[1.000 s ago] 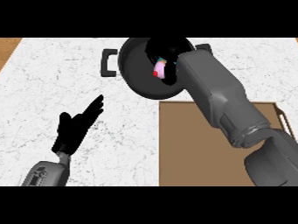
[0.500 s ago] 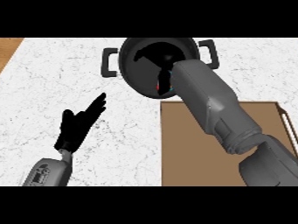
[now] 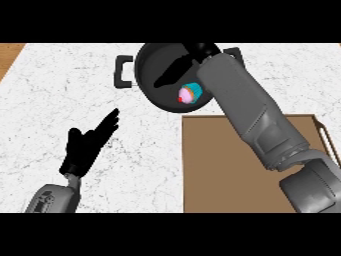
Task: Pick the cupcake from the tray and place it in the pot
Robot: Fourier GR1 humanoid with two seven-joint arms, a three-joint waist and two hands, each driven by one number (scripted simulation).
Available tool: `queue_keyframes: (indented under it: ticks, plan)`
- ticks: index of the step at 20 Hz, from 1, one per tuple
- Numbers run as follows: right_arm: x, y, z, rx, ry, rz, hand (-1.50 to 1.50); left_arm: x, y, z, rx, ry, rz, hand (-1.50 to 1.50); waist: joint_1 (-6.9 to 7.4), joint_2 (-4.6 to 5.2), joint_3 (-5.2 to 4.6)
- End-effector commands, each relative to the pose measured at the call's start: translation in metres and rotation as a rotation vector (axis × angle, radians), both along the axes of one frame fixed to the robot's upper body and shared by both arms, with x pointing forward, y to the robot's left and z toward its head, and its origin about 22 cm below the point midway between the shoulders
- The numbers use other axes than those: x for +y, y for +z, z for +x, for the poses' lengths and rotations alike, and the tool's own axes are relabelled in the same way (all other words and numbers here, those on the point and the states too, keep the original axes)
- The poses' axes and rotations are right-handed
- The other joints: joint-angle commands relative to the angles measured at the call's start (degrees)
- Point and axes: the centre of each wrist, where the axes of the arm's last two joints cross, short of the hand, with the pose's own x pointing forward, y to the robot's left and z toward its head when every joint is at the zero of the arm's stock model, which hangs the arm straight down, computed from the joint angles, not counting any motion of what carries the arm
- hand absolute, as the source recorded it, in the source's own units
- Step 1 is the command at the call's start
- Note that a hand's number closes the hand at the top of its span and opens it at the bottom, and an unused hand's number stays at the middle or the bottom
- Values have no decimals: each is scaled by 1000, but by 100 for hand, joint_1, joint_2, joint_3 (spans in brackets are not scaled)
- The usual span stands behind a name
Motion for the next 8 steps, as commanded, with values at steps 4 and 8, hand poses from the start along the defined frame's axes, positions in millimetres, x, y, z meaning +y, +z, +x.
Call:
queue_keyframes:
  ticks: [4,8]
  plan:
    - [-61,18,17,-1,-174,315,-150,-8,1,0,-6,-13,-8,0,37,46,-2]
    - [-109,15,20,-6,-161,402,-150,-4,2,-11,-19,-1,-2,0,24,11,3]
